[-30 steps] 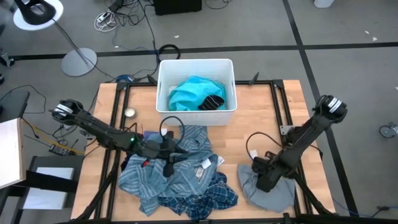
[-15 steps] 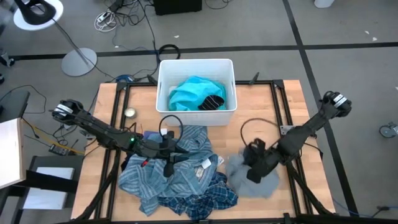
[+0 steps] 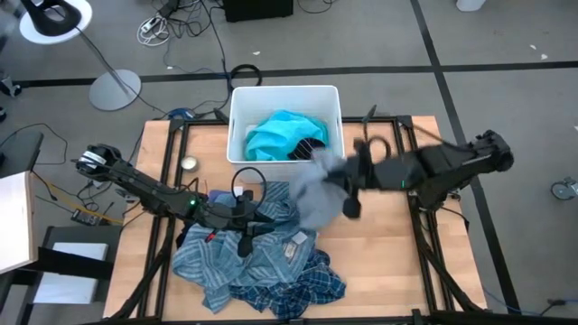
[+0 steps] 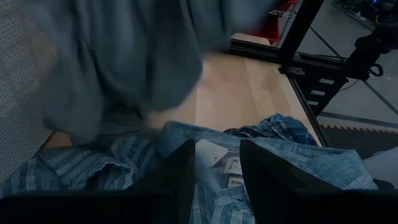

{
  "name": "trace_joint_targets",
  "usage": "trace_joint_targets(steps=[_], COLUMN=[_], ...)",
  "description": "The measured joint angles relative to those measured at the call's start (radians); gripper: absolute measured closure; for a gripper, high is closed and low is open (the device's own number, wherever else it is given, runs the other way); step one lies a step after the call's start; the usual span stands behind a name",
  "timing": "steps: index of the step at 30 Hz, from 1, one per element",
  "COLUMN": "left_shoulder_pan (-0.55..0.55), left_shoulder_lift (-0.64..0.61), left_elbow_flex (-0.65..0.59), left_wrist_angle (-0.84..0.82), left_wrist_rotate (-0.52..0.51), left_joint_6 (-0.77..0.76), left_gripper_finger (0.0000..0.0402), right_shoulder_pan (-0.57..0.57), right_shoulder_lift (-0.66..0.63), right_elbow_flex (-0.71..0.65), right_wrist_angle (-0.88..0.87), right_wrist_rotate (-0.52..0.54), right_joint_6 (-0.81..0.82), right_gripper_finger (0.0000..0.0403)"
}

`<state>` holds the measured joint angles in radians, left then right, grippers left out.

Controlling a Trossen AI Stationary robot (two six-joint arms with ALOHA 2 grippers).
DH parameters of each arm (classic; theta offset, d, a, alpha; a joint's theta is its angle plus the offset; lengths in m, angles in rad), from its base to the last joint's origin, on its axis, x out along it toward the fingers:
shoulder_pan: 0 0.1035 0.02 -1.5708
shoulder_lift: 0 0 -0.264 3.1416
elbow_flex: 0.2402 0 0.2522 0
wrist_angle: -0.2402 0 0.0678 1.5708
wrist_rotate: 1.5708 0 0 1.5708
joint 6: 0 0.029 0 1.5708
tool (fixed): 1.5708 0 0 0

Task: Sort clothes
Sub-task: Put the gray shirt into the white laundry bin

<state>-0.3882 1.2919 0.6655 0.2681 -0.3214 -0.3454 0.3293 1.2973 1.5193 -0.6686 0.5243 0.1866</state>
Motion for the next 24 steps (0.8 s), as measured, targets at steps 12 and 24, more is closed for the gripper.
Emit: trace_joint_targets(steps=[12,24], left_shoulder_pan=[0.000,0.000], left_shoulder_lift=[0.000,0.000], left_elbow_flex=[0.000,0.001], left_wrist_angle=[-0.009,-0.065], left_wrist_rotate=[0.000,0.000], left_joint_6=[0.000,0.000], left_gripper_finger=[0.0270,0.0270], right_shoulder_pan=[-0.394,-0.681], right_shoulder_lift=[0.209,0.404], right_elbow_flex=[0.352,0.574], right_wrist_angle=[0.360,0.561], right_wrist_rotate=[-0.290,-0.441], right_joint_6=[-0.341,-0.364], right_gripper_finger=[0.0396,0.0397])
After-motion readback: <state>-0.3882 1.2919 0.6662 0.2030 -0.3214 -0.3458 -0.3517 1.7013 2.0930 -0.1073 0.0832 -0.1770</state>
